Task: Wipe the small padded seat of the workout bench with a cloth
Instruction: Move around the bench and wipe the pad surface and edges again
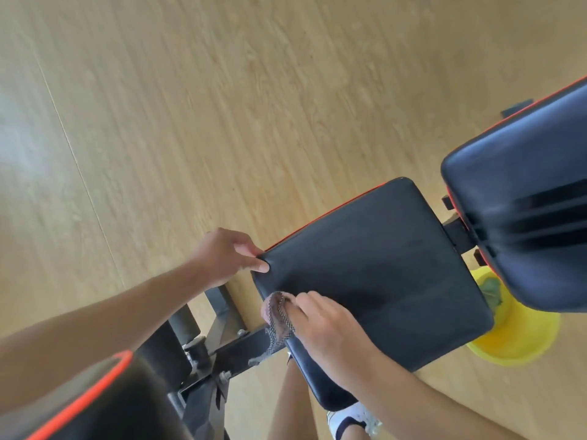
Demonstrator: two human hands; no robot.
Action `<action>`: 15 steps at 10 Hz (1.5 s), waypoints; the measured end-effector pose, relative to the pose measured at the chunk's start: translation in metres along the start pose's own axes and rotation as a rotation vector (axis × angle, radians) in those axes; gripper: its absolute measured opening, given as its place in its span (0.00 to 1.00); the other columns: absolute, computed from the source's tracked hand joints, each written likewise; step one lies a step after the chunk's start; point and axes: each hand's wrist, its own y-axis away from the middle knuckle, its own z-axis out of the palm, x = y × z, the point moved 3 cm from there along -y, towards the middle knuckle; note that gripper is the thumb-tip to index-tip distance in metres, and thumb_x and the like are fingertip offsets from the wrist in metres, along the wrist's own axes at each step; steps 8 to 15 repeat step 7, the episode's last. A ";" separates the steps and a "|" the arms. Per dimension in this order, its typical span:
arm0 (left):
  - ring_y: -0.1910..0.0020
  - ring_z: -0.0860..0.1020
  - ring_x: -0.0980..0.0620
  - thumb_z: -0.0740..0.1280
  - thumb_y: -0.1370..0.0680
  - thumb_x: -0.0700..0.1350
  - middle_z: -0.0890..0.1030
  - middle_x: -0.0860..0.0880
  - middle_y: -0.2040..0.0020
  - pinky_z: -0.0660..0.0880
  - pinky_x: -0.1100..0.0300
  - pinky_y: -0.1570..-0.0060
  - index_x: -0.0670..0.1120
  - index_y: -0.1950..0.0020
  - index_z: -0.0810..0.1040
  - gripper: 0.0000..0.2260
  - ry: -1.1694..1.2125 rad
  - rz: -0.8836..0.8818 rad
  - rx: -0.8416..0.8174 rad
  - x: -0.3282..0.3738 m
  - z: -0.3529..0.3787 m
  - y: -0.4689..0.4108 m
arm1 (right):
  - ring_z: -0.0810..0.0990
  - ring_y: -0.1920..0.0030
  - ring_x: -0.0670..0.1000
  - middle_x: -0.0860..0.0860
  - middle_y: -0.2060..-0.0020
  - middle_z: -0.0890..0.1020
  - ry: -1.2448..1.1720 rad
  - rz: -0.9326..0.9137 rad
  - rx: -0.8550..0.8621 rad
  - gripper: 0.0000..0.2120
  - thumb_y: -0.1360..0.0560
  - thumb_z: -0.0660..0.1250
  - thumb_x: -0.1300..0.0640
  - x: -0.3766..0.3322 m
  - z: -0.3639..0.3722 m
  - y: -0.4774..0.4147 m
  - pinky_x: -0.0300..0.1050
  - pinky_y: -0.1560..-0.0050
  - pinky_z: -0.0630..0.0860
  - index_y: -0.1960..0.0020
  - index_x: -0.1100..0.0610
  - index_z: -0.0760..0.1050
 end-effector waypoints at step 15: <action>0.47 0.86 0.48 0.62 0.19 0.39 0.84 0.37 0.40 0.81 0.55 0.52 0.47 0.46 0.86 0.13 0.663 -0.012 0.258 -0.098 -0.076 0.081 | 0.74 0.66 0.49 0.49 0.67 0.74 -0.128 0.277 -0.018 0.12 0.45 0.79 0.64 -0.006 0.016 0.038 0.38 0.73 0.69 0.66 0.55 0.79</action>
